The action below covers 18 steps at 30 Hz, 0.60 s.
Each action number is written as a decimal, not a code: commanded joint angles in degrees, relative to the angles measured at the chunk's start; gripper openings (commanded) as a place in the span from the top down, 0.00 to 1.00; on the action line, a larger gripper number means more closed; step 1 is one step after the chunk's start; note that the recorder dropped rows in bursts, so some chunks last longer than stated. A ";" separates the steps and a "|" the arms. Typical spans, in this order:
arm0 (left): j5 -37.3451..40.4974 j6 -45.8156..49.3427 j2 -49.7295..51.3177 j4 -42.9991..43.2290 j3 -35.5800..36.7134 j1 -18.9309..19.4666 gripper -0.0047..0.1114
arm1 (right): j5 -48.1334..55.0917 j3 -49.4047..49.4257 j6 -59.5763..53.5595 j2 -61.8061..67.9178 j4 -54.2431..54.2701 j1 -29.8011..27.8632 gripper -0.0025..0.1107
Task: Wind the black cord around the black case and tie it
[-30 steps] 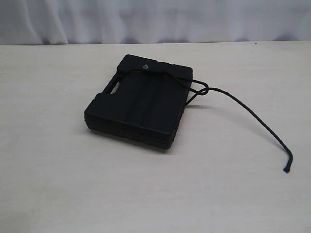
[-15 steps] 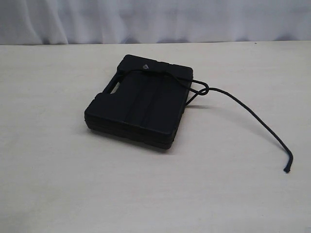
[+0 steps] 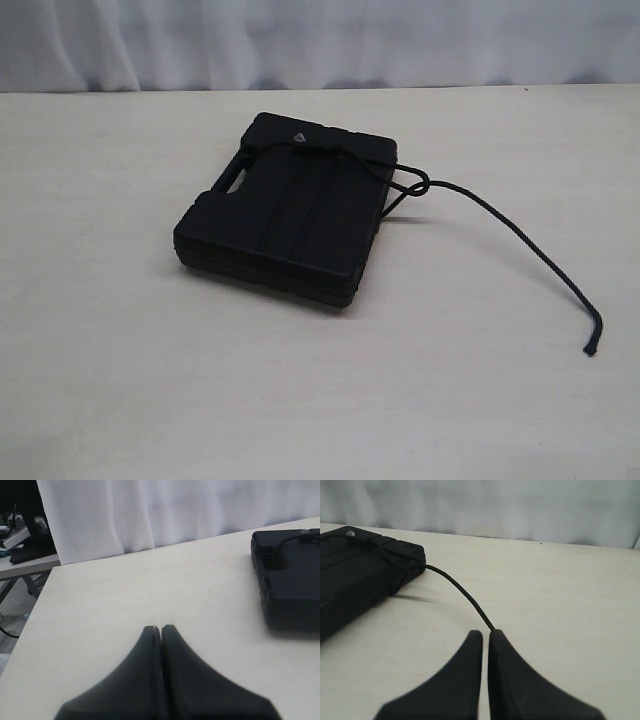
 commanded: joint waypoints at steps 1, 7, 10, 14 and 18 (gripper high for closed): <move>-0.45 -0.09 -0.17 0.02 0.18 0.15 0.96 | 0.36 0.08 4.05 -0.23 -0.47 -0.26 0.94; -0.45 -0.09 -0.17 0.02 0.18 0.15 0.96 | 0.36 0.08 4.03 -0.23 -0.47 -0.26 0.94; -0.45 -0.09 -0.17 0.02 0.18 0.15 0.96 | 0.36 0.08 4.03 -0.23 -0.47 -0.26 0.94; -0.45 -0.09 -0.17 0.02 0.18 0.15 0.96 | 0.36 0.08 4.03 -0.23 -0.47 -0.26 0.94; -0.45 -0.09 -0.17 0.02 0.18 0.15 0.96 | 0.36 0.08 4.03 -0.23 -0.47 -0.26 0.94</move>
